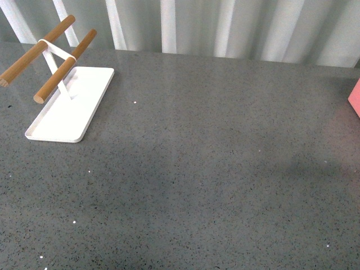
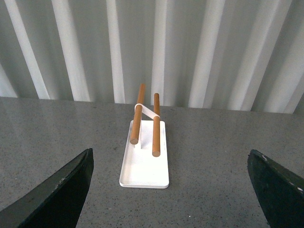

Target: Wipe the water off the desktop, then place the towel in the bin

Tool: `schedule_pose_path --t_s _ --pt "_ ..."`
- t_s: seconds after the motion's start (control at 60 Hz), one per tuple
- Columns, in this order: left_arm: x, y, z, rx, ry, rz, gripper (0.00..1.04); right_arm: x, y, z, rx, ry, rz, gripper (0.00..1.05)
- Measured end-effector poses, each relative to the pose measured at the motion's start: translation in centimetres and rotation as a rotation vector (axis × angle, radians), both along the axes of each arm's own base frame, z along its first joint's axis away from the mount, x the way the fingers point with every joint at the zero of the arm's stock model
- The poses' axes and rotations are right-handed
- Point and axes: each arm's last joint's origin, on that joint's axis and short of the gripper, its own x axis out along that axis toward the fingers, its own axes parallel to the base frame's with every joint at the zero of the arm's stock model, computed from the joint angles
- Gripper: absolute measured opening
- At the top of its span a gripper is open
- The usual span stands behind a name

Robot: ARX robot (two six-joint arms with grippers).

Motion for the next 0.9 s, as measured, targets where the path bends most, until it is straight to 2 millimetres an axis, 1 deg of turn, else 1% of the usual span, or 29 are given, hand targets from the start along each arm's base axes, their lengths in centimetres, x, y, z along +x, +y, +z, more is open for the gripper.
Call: schedule_pose_path --t_s 0.05,0.133,0.567,0.834,0.901 --pt "0.0 0.0 0.0 0.000 0.000 0.000 0.98 -0.1 0.0 -0.2 0.000 -0.009 0.000 0.03" --pt "0.0 0.0 0.0 0.000 0.000 0.000 0.98 -0.3 0.0 -0.1 0.000 -0.028 0.001 0.03" --pt "0.0 0.0 0.0 0.000 0.000 0.000 0.98 -1.6 0.0 0.0 0.002 -0.034 -0.003 0.03" --pt "0.0 0.0 0.0 0.000 0.000 0.000 0.98 -2.1 0.0 -0.1 0.005 -0.033 -0.003 0.03" --pt "0.0 0.0 0.0 0.000 0.000 0.000 0.98 -2.7 0.0 -0.4 0.006 -0.003 -0.003 0.03"
